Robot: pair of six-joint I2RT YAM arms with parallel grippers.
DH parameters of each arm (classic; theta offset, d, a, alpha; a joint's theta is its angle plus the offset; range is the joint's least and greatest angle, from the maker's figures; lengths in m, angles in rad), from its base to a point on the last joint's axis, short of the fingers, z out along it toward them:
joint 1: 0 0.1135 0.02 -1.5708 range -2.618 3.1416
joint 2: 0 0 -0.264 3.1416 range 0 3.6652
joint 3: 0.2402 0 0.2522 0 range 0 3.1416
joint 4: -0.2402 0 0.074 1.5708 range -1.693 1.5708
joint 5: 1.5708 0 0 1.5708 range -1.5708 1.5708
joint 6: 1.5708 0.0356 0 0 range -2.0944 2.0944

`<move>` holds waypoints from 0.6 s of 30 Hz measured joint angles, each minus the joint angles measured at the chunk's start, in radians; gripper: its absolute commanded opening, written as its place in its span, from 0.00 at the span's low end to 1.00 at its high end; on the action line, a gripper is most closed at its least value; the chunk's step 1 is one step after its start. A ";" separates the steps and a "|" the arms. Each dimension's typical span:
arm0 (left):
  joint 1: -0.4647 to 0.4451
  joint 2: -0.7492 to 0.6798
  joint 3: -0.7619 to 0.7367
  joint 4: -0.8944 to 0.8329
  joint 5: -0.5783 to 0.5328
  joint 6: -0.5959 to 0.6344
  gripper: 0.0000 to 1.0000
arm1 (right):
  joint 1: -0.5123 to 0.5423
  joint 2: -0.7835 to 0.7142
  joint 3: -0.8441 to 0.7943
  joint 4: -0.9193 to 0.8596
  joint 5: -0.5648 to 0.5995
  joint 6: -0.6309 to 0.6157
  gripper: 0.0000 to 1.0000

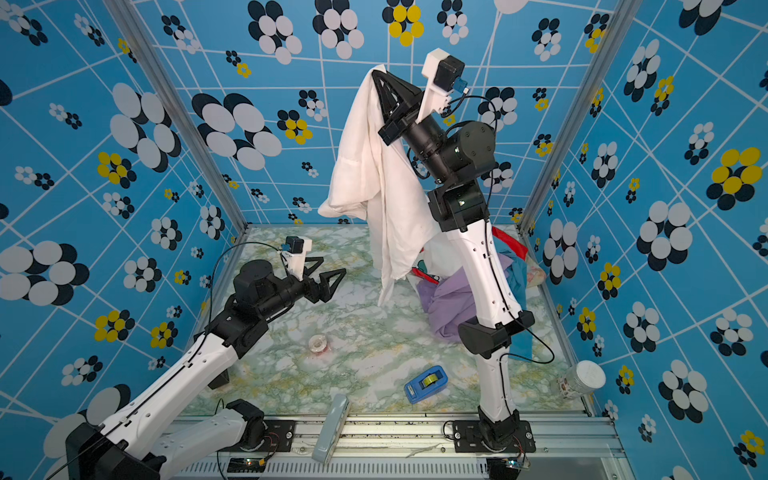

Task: Pick out a specific cloth from the pile
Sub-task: 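Raise the white shirt high with the right gripper, shaking it free, then swing the white shirt toward the left gripper and lower it onto the table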

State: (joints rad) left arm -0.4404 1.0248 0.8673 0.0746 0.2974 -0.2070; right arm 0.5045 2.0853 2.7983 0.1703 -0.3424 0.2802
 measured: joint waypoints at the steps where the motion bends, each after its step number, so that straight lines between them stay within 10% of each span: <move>1: 0.000 -0.007 -0.003 0.000 -0.003 0.001 0.91 | 0.004 0.005 0.002 0.009 -0.005 0.003 0.00; 18: 0.000 -0.191 -0.095 -0.023 -0.077 0.017 0.91 | 0.123 0.268 -0.042 0.107 -0.122 0.277 0.00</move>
State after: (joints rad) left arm -0.4404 0.8337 0.7727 0.0513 0.2199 -0.1902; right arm 0.6277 2.3535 2.7567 0.2771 -0.4648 0.5571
